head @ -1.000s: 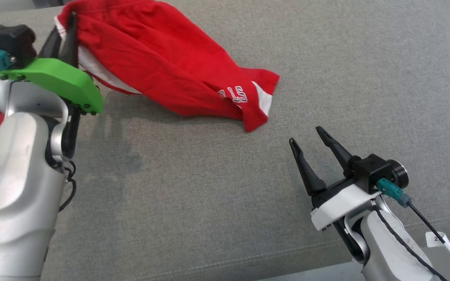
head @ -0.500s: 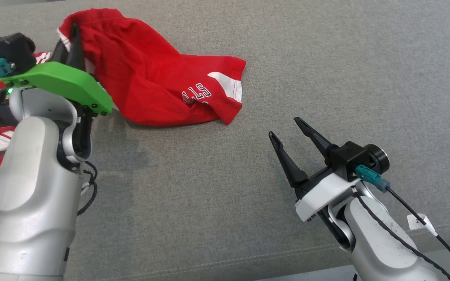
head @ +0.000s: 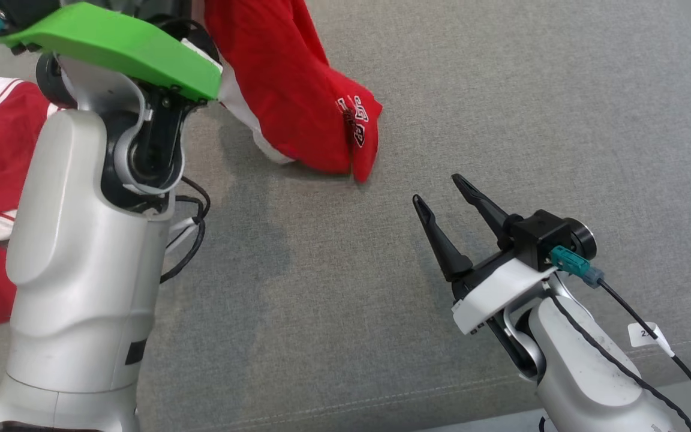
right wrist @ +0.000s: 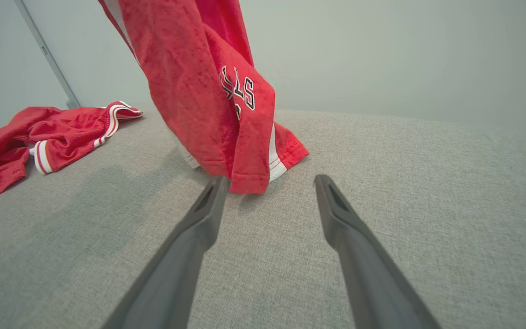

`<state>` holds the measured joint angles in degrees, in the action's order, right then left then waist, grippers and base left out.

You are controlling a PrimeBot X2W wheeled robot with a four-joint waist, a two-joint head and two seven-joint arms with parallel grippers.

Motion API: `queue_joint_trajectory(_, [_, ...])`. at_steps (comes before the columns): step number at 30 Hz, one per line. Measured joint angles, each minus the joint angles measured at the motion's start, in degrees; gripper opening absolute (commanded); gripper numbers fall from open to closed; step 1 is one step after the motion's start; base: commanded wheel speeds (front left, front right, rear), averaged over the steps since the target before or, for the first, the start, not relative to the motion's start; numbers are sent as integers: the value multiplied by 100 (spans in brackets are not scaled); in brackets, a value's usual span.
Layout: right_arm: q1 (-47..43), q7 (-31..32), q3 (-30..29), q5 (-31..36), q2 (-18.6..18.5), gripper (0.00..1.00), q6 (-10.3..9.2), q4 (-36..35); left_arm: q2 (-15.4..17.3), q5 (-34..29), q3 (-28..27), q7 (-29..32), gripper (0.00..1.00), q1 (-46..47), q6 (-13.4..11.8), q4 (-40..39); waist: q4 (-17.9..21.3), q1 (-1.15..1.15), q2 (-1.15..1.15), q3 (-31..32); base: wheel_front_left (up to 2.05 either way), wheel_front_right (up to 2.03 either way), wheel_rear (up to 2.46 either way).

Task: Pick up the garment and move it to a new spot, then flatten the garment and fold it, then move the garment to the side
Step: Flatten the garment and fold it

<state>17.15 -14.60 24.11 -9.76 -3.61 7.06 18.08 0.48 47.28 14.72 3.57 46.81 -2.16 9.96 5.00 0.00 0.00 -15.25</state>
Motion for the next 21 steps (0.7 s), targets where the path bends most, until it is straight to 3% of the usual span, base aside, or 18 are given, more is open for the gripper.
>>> queue_joint_trajectory(6, [-1, 0, 12, -73, 3, 100, 0, -2, 23, 375, 208, 203, 0, 172, -152, -208, 110, 0, 0, 97, 0, 0, 0])
queue_joint_trajectory(11, [0, 0, 143, -137, 9, 100, 0, 0, 63, 1358, 631, 204, 0, 206, -374, -393, 265, 0, 0, 193, 0, 0, 0])
queue_joint_trajectory(16, [1, 0, 255, -174, 10, 100, 0, -1, 66, 1978, 934, -171, 0, 452, -495, -771, 460, 0, 0, 274, 0, 0, 0])
queue_joint_trajectory(21, [0, 0, 110, -200, 8, 100, 0, -38, 62, 2068, 911, -660, 0, 954, -499, -960, 590, 0, 0, 310, 0, 0, 0])
